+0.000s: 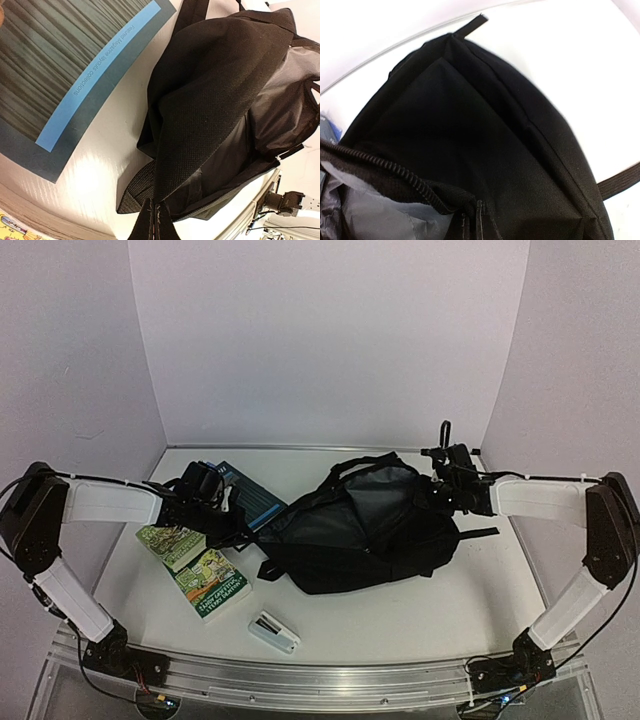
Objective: Pack the student bag
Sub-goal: Unzip the student bag at the center of the board.
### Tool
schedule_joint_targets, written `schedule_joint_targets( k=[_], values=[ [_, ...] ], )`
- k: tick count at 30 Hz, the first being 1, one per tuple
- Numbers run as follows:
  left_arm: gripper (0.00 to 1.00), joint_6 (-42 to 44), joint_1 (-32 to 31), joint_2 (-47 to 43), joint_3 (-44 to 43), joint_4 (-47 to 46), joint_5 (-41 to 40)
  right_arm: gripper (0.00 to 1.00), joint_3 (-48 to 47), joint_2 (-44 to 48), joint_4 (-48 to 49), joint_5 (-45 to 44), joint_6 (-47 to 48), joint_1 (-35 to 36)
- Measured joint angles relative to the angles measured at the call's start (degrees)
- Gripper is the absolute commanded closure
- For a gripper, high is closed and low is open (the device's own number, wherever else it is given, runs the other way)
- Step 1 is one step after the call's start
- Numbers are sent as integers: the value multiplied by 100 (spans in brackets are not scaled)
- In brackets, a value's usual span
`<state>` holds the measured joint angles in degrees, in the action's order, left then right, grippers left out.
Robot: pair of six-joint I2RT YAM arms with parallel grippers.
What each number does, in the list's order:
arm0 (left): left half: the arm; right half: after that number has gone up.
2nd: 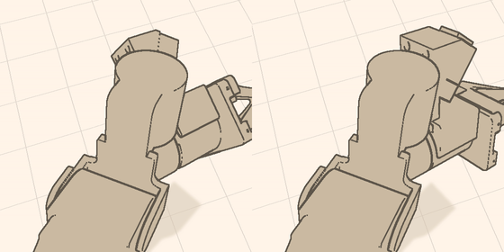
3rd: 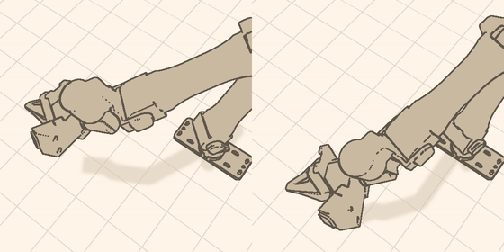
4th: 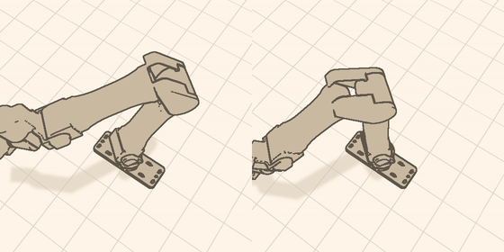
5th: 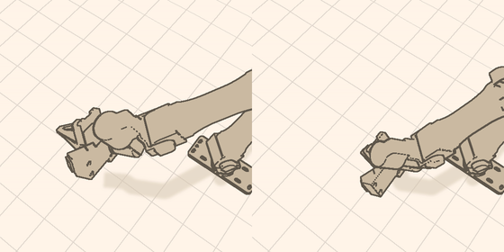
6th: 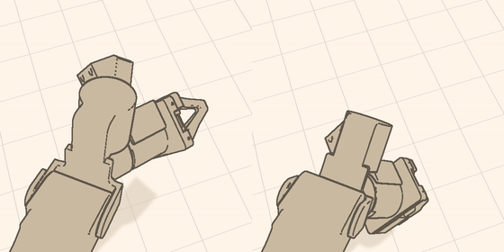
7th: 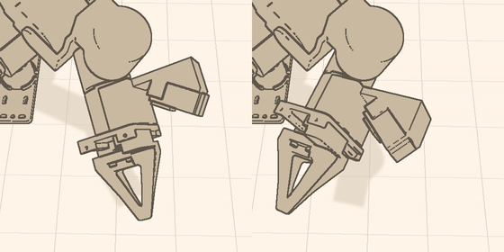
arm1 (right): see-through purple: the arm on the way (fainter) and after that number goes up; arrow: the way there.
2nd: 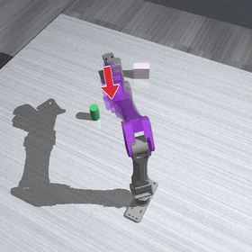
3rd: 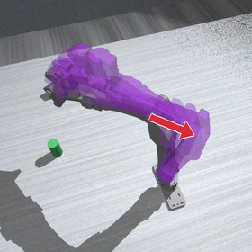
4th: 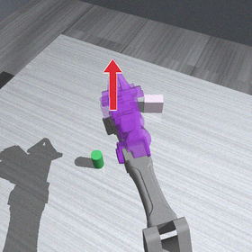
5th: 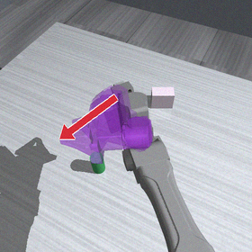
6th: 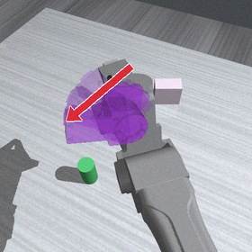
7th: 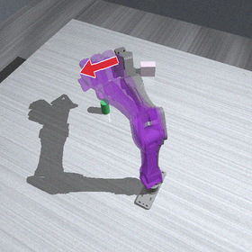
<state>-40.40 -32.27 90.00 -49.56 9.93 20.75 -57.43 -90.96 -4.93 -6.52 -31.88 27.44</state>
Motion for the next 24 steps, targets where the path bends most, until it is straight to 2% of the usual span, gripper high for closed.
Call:
schedule_joint_targets(
  k=[5, 8, 12, 14, 15, 20, 24],
  values=[
    [100, 11, 66, 415, -151, -105, 256, 99, 227, -109, 424, 623, 22, -90],
    [97, 22, 74, 756, -289, -166, 396, 90, 313, -352, 710, 1043, 31, -140],
    [84, 111, 31, 994, -472, -223, 507, 68, 389, -560, 885, 1410, 0, -170],
    [72, 138, -15, 1016, -518, -275, 557, 49, 422, -599, 909, 1558, 35, -170],
    [64, 153, -57, 1016, -551, -306, 599, 43, 448, -599, 933, 1659, 22, -170],
    [27, 74, -116, 887, -555, -393, 605, 27, 645, -439, 1001, 1891, 42, -170],
    [15, 22, -116, 470, -551, -365, 470, 16, 785, -59, 1001, 2140, 63, -170]
  ],
)
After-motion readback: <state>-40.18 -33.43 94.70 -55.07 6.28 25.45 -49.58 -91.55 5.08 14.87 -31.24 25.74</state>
